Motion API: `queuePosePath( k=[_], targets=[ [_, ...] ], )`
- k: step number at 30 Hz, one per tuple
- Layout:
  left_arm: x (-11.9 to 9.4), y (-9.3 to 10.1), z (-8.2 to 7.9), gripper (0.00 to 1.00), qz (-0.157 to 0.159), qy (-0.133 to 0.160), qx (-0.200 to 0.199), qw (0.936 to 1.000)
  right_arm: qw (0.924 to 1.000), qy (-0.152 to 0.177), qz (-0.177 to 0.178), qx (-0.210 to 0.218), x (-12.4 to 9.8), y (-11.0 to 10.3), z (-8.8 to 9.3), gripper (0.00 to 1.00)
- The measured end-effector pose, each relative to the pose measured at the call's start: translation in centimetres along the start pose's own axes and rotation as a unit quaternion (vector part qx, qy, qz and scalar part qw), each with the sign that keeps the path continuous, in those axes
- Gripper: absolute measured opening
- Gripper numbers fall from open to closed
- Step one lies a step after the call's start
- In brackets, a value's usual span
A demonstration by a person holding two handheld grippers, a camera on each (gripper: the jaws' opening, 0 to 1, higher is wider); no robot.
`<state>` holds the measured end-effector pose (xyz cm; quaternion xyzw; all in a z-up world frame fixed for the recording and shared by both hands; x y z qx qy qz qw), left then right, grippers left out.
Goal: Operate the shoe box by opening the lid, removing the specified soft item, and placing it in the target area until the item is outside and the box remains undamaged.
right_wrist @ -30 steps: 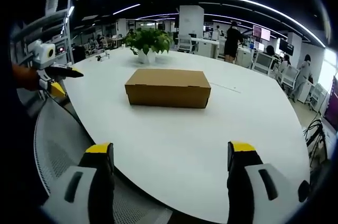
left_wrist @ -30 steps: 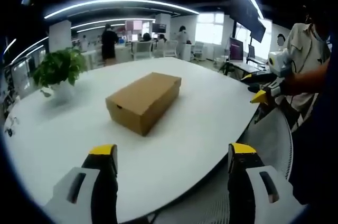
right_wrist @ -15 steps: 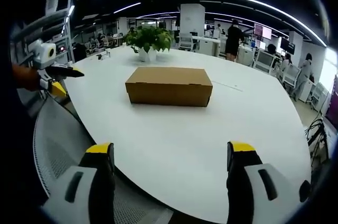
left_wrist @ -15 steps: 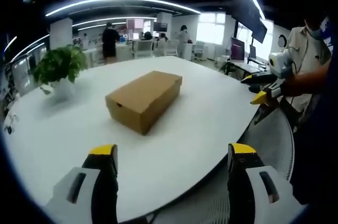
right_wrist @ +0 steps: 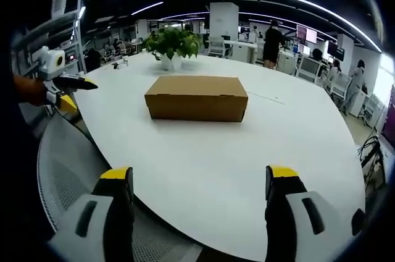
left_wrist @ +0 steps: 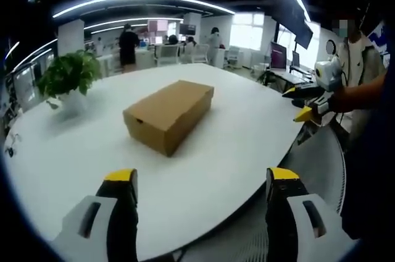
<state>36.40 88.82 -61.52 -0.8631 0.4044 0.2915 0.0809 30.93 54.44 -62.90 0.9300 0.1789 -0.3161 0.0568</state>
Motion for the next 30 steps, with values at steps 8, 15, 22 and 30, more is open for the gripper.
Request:
queuePosePath(
  k=[8,15,22,30],
  targets=[
    [0.4,-0.3,0.0,0.87,-0.001,-0.004,-0.001,1.0,1.0,-0.004,-0.004,-0.001,0.5,0.4,-0.1,0.83],
    [0.9,-0.6,-0.1,0.86,-0.003,-0.009,-0.004,1.0,1.0,-0.007,-0.006,0.001,1.2,0.8,-0.3,0.83],
    [1.5,-0.9,-0.5,0.85,-0.007,-0.012,-0.004,0.9999,0.9998,-0.011,-0.019,0.001,2.3,0.8,-0.3,0.83],
    [2.3,-1.6,-1.0,0.83,-0.018,-0.009,-0.012,0.9997,0.9996,-0.012,-0.024,0.003,3.3,1.6,-0.8,0.83]
  ],
)
Point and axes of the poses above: the point that each gripper's makers call its tool centre point, and the gripper's own axes: x roughly forward along the fingers, y roughly to its right, z roughly out of its underside, the point moved 6 cm from there along -x, roughly backward along the fingers, and after that the axes turned 4 degrees about -y, right-handed, at the moved point
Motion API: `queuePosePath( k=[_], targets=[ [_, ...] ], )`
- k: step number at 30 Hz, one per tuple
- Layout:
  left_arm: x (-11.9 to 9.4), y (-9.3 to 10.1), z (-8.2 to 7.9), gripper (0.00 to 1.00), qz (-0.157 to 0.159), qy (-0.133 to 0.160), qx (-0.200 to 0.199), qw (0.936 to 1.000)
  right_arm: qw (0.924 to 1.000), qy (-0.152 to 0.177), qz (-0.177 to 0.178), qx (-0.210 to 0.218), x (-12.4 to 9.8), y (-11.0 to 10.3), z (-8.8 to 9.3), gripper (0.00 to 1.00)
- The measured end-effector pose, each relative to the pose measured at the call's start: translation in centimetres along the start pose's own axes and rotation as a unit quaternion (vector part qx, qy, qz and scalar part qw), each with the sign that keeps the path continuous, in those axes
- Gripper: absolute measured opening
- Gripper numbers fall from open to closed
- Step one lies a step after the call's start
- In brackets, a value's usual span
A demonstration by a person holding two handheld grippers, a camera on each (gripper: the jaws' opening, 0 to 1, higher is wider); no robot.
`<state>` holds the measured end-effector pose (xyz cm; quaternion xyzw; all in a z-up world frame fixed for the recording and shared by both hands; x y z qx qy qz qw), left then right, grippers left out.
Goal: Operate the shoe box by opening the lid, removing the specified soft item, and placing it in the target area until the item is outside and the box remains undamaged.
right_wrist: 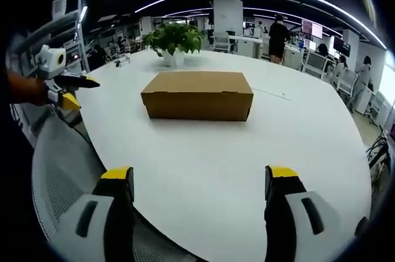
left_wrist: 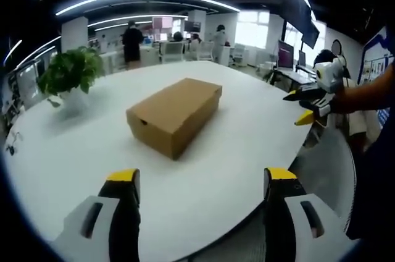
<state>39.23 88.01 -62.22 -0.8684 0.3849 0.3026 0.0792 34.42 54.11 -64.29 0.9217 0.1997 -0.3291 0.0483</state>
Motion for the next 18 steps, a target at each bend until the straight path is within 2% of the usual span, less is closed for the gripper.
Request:
queuePosePath(
  k=[4,18],
  targets=[
    [0.6,-0.5,-0.5,0.83,-0.009,0.004,0.004,0.9999,1.0,-0.002,0.0,-0.002,0.6,0.6,-0.5,0.82],
    [2.9,-2.2,-1.9,0.81,-0.008,0.001,0.007,0.9999,0.9999,-0.005,-0.005,-0.011,2.7,1.8,-2.2,0.81]
  ],
)
Point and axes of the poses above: the point that each gripper's makers call its tool centre point, and the gripper's own axes: x roughly forward along the fingers, y roughly to its right, z roughly out of its underside, the point moved 6 cm from there along -x, roughly backward along the fingers, and after that the axes turned 4 degrees about -y, right-handed, at the moved point
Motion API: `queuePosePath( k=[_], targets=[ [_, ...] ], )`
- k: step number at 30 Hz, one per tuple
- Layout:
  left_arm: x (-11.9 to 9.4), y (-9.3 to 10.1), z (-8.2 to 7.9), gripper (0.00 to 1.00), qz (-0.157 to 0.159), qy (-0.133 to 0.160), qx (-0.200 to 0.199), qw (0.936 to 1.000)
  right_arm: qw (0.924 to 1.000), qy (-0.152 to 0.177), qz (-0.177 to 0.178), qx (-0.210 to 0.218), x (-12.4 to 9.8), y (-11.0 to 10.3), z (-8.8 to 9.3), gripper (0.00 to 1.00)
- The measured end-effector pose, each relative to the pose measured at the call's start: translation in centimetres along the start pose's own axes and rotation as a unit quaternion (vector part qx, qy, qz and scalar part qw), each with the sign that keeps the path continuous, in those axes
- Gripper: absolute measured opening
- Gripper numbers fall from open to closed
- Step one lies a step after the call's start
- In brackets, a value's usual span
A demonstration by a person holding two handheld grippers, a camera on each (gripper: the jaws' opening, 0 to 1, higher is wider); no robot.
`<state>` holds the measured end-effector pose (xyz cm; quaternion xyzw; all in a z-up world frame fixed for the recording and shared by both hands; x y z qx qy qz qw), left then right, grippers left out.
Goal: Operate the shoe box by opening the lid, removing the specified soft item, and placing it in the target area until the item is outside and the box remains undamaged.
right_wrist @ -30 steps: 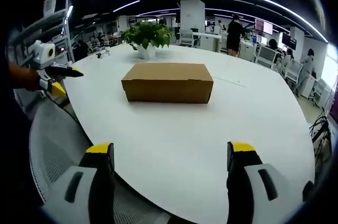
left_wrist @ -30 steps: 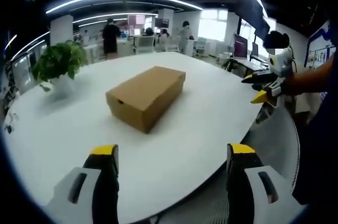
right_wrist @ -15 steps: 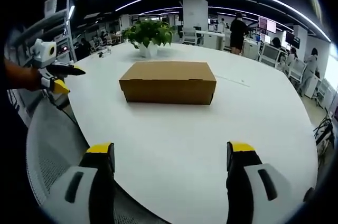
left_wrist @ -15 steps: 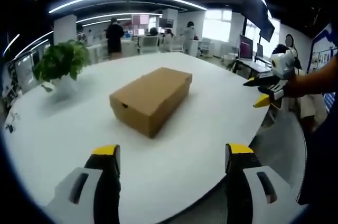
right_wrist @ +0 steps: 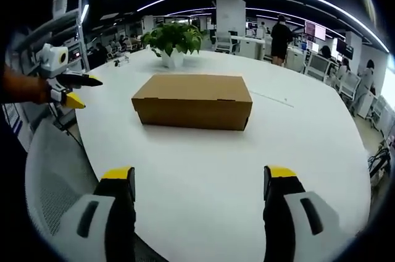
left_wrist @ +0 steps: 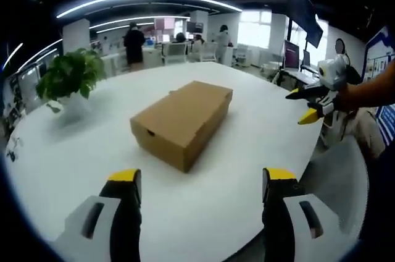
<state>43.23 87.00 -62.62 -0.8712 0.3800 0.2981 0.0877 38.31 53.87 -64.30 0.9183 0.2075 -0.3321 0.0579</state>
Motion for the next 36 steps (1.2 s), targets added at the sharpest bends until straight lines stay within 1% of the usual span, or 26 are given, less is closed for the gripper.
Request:
queuePosePath(
  k=[6,12,18,27,31,36],
  targets=[
    [1.0,-0.7,-0.5,0.8,0.003,0.001,-0.003,1.0,1.0,-0.003,-0.003,-0.002,0.9,0.3,-0.5,0.8],
    [2.1,-1.5,-1.3,0.79,0.001,0.001,-0.005,1.0,1.0,-0.002,-0.004,-0.007,2.2,1.0,-1.3,0.8],
    [3.2,-2.9,-2.0,0.78,-0.005,0.002,-0.01,0.9999,0.9999,-0.004,-0.008,-0.008,3.6,1.7,-2.0,0.79],
    [4.8,-4.1,-2.6,0.74,-0.004,-0.001,-0.019,0.9998,0.9999,-0.007,-0.009,-0.008,5.4,2.6,-2.7,0.78],
    [5.6,-4.5,-2.8,0.73,-0.003,0.0,-0.029,0.9996,0.9999,-0.008,-0.009,-0.008,6.4,3.2,-3.4,0.77],
    [6.6,-4.7,-3.3,0.72,0.002,0.0,-0.03,0.9995,0.9999,-0.003,-0.008,-0.015,7.7,3.9,-4.6,0.74]
  ],
)
Point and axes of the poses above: the point that each gripper's makers call its tool centre point, and the gripper's own axes: x roughly forward along the fingers, y roughly to its right, z roughly out of its underside, the point moved 6 cm from there along -x, roughly backward along the fingers, and after that the axes turned 4 degrees about -y, right-handed, at the moved point
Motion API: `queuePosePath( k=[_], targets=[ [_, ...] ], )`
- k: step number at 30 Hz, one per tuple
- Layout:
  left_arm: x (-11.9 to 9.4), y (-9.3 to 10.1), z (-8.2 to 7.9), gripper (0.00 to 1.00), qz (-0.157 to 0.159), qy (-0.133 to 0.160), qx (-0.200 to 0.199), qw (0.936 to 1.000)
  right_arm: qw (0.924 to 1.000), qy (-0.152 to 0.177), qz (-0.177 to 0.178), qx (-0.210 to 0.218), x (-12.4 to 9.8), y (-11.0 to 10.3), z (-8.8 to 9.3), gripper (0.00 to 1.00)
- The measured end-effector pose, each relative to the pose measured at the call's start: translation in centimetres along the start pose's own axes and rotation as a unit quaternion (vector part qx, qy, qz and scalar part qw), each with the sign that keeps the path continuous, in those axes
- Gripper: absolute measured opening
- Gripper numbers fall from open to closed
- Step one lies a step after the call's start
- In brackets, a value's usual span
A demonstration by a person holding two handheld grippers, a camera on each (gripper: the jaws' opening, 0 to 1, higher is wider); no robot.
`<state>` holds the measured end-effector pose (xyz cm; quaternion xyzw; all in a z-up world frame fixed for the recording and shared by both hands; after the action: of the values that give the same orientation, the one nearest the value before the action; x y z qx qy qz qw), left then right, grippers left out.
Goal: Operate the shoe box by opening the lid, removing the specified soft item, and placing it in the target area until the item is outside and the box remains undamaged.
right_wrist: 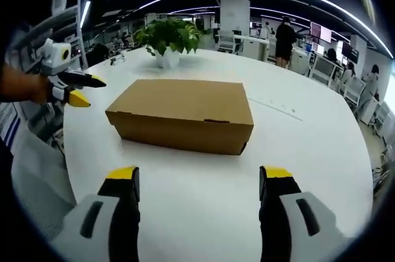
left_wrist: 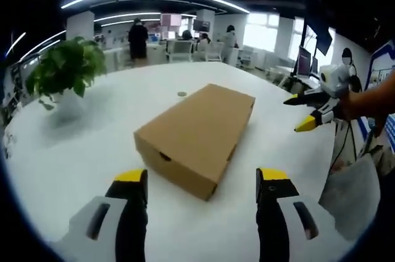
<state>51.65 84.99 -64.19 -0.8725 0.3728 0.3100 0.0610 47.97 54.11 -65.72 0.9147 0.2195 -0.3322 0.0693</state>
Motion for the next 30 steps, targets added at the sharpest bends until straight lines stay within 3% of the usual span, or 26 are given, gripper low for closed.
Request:
queuePosePath(
  k=[5,10,17,23,30],
  targets=[
    [1.0,-0.8,-0.1,0.7,0.002,-0.004,0.001,1.0,1.0,0.003,0.002,-0.006,1.0,0.8,-1.1,0.73],
    [1.8,-1.3,-0.3,0.61,0.01,-0.006,-0.004,0.9999,1.0,0.003,0.009,0.0,2.3,2.2,-1.9,0.68],
    [2.9,-2.2,-1.0,0.61,0.002,-0.003,-0.011,0.9999,0.9998,0.011,0.014,-0.01,3.8,3.3,-4.0,0.59],
    [3.6,-2.4,-1.4,0.61,-0.002,-0.008,-0.017,0.9998,0.9996,0.019,0.018,-0.009,5.4,4.5,-5.7,0.59],
    [4.2,-2.9,-1.0,0.62,-0.003,-0.011,-0.028,0.9995,0.9996,0.014,0.024,-0.006,7.0,6.0,-6.3,0.58]
  ],
)
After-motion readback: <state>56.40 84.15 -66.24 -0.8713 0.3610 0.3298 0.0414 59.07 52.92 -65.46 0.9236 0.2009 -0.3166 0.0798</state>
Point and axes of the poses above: the point that each gripper's makers call its tool centre point, and the gripper's own axes: x roughly forward along the fingers, y roughly to its right, z roughly out of its underside, the point moved 6 cm from there along -x, roughly backward along the fingers, and after that the axes turned 4 degrees about -y, right-handed, at the moved point
